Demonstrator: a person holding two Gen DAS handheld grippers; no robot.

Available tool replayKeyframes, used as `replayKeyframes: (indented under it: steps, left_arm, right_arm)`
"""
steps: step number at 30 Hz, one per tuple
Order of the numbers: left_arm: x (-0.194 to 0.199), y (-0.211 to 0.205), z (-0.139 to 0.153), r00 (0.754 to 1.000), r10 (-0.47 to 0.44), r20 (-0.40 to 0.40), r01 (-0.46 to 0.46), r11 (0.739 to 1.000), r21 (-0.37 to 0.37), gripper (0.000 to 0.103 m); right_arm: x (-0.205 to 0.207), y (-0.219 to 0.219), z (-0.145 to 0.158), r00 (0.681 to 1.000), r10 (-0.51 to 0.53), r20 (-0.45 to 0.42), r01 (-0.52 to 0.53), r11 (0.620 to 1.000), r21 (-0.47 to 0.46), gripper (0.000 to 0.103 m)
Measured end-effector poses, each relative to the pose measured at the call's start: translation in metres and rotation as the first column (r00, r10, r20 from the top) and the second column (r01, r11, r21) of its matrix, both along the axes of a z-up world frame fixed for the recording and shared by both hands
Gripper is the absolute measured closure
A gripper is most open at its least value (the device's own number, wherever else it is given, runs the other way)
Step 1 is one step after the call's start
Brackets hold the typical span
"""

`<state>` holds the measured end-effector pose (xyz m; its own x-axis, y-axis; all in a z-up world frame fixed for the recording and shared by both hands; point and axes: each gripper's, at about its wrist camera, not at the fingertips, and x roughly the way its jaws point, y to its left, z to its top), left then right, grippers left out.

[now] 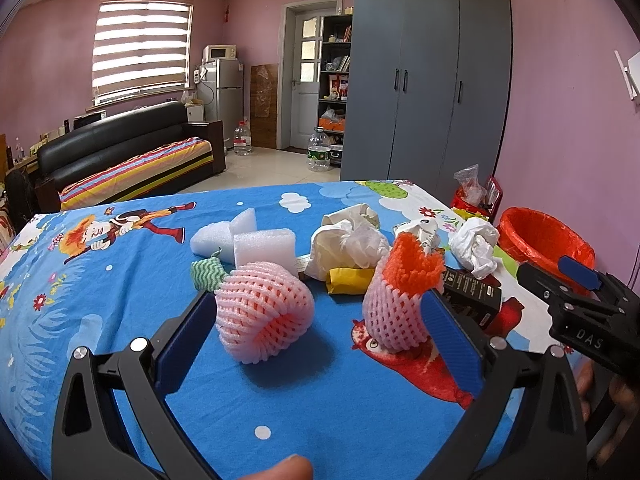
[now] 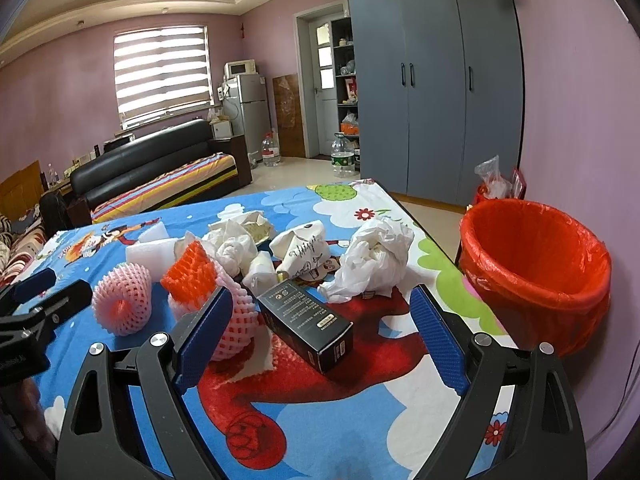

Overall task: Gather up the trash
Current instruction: 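Grasp the pink foam net with the left tool while the right tool grasps the black box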

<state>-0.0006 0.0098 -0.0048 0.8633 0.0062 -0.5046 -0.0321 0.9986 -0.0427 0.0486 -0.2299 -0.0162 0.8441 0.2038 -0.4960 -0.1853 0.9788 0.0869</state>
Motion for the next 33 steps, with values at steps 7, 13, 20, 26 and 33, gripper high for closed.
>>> replayKeyframes:
  steps: [7, 13, 20, 26, 33]
  left_arm:
    - [0.011, 0.015, -0.014, 0.998, 0.017, -0.062, -0.018, 1.000, -0.017, 0.005]
    - [0.028, 0.029, -0.027, 0.993, 0.032, -0.115, -0.034, 0.999, -0.010, 0.005]
    - [0.059, 0.054, -0.041, 0.981, 0.037, -0.191, -0.045, 0.998, -0.038, 0.009]
    - [0.076, 0.059, -0.054, 0.967, 0.033, -0.252, -0.052, 0.996, -0.069, 0.014]
    - [0.086, 0.054, -0.059, 0.957, 0.028, -0.289, -0.047, 0.997, -0.059, 0.039]
  right_arm:
    - [0.018, 0.000, -0.018, 0.997, 0.015, -0.077, -0.019, 0.999, -0.048, 0.018]
    - [0.043, 0.008, -0.031, 0.988, 0.037, -0.152, -0.051, 0.994, -0.094, 0.018]
    - [0.067, 0.015, -0.042, 0.971, 0.066, -0.230, -0.100, 0.985, -0.139, 0.018]
    - [0.079, 0.019, -0.050, 0.959, 0.082, -0.271, -0.129, 0.978, -0.161, 0.018]
    - [0.083, 0.027, -0.055, 0.939, 0.131, -0.318, -0.187, 0.970, -0.154, 0.047]
